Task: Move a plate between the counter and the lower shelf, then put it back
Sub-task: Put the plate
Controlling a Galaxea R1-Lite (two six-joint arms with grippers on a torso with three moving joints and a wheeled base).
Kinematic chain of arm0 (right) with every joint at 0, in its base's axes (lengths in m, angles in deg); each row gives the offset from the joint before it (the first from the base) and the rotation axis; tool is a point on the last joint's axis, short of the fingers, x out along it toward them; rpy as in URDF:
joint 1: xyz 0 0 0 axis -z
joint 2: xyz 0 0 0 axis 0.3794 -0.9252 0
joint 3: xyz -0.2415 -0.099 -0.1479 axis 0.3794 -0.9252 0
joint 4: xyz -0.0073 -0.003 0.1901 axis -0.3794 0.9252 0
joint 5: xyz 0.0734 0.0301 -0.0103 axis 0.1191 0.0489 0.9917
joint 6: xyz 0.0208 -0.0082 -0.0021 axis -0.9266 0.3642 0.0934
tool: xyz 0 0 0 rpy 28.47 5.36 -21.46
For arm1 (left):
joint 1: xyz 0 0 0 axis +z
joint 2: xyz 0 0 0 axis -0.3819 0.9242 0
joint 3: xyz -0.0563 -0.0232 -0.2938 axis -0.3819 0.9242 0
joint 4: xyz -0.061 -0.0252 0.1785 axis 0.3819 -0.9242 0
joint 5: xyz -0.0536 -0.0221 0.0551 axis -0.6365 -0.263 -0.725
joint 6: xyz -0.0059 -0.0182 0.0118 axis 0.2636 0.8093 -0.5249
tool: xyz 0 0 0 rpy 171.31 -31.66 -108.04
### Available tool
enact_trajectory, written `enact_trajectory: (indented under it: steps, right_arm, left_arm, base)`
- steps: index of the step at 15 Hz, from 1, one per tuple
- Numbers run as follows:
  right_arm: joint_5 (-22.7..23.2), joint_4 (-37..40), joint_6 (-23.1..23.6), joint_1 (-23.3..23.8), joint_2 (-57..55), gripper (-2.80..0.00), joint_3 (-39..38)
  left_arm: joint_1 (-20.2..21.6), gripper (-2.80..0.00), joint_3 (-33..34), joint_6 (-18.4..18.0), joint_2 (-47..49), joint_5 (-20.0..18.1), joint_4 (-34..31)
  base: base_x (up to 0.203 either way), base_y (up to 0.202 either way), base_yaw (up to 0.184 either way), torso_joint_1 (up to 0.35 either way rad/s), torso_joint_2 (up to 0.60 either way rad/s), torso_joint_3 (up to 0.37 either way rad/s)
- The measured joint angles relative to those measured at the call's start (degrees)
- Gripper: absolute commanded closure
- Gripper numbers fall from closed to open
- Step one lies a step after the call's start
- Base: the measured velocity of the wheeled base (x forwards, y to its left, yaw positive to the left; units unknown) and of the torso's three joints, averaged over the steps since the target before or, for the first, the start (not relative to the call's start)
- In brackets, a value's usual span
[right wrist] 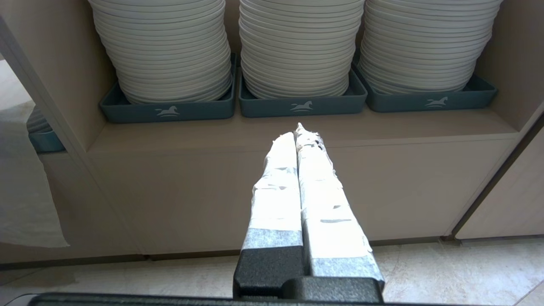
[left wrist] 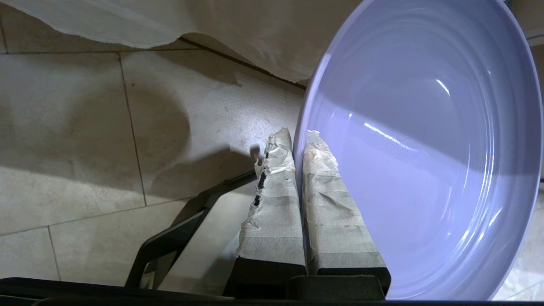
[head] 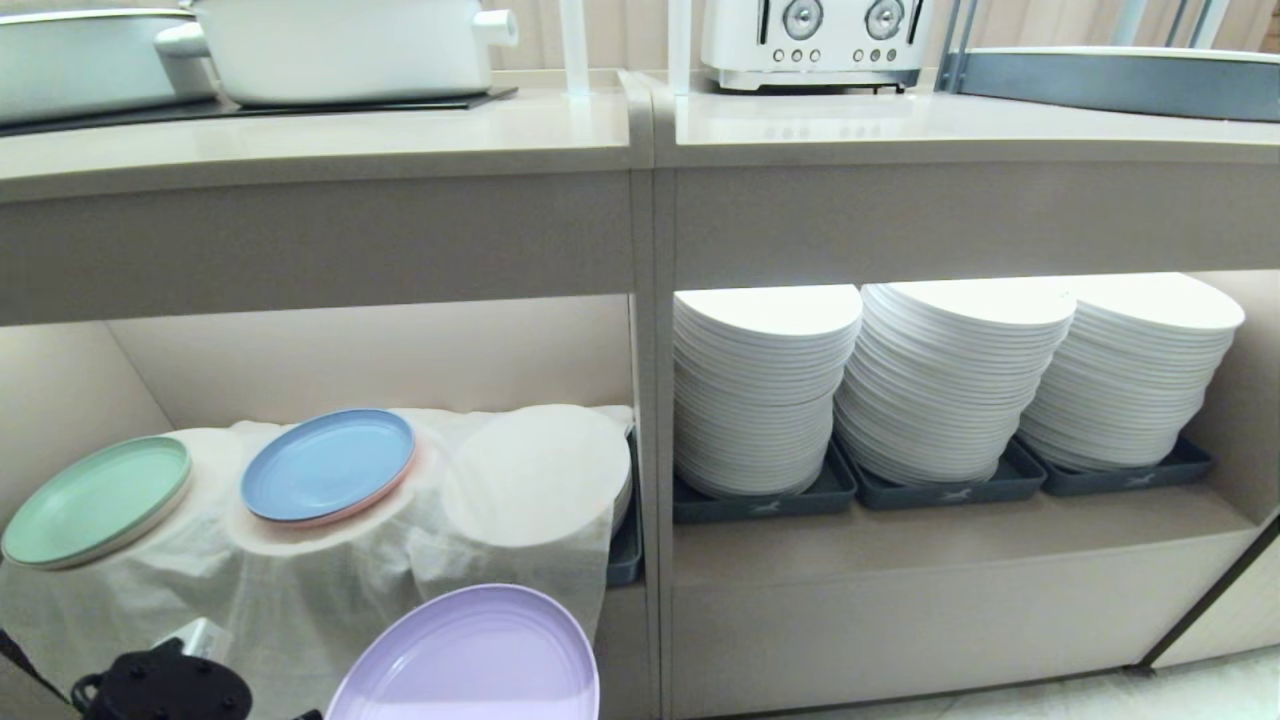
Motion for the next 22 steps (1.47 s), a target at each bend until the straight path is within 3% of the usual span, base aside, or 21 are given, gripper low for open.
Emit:
enact_trajectory:
  steps: [13,22]
  right_arm:
    - [0.0,0.0,0.0,0.0,0.0,0.00,0.0]
    - [0.0,-0.1,0.1,0.0,0.0,0.00,0.0]
  left_arm:
    - [-0.4,0.00,0.1,0.2,0.0,0.0,0.0]
    - [-0.4,0.00,0.0,0.3,0.1,0.0,0.0]
  base:
    - [0.000,0.000,0.000,0.001,0.00,-0.002]
    - [0.000,0.000,0.000,0.123,-0.39,-0.269]
